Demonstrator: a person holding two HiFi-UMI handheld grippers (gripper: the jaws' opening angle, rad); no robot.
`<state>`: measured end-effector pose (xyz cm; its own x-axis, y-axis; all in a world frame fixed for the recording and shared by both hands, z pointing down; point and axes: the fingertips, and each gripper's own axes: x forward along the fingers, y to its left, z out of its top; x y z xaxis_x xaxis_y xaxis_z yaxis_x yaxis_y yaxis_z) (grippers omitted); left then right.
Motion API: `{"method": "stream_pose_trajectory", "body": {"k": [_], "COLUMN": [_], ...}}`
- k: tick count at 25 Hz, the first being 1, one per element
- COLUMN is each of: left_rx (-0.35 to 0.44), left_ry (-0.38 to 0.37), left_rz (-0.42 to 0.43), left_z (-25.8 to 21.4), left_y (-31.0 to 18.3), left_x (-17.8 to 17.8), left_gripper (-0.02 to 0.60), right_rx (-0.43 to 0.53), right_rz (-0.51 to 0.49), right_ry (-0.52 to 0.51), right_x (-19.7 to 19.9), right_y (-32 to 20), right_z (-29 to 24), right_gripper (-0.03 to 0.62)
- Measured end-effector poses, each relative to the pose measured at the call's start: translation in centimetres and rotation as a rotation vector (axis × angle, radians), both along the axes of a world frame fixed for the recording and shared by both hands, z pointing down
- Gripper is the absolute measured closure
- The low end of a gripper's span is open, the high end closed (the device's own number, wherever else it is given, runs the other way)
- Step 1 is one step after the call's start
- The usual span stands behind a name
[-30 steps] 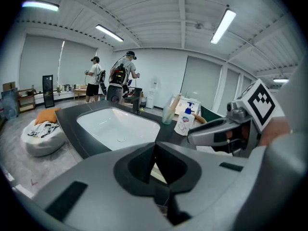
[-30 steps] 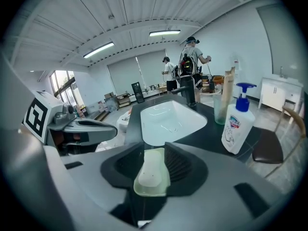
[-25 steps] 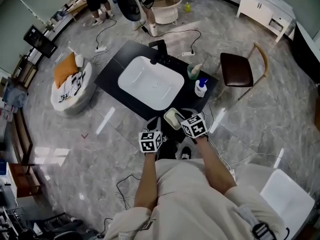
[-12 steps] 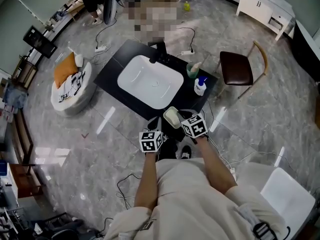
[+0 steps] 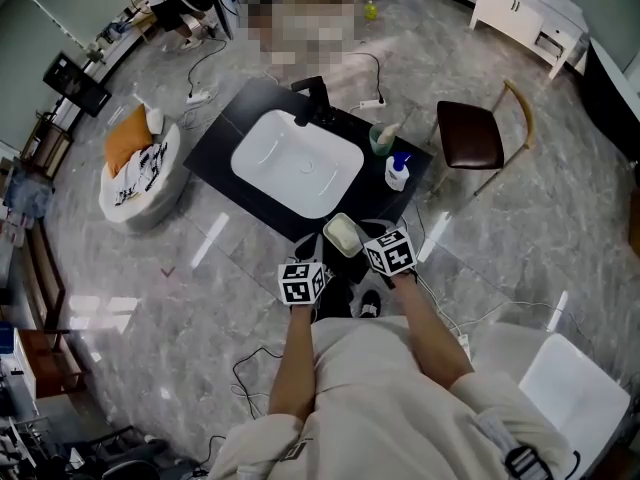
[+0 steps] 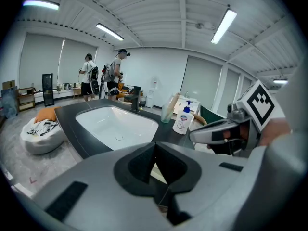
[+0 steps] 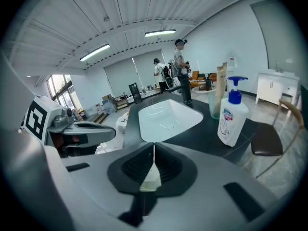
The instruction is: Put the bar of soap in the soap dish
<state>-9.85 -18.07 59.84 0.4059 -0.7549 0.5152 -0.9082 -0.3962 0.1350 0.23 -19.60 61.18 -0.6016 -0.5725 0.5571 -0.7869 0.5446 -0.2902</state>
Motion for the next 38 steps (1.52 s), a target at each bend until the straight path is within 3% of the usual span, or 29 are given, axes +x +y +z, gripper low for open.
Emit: {"method": "stream_pose_trajectory", "body": {"k": [38], "left_rx": [-0.038], "left_ry": [0.003], "left_rz": [0.001], "left_z": [0.9], "left_y": [-0.1], "left_x": [1.0], "left_gripper": [0.577], "right_rx": [-0.03], "right_rz": [-0.016], "right_ry": [0.001], "right_x": [1.0], "right_y": [0.0], "right_z": [0.5], "right_gripper": [0.589]}}
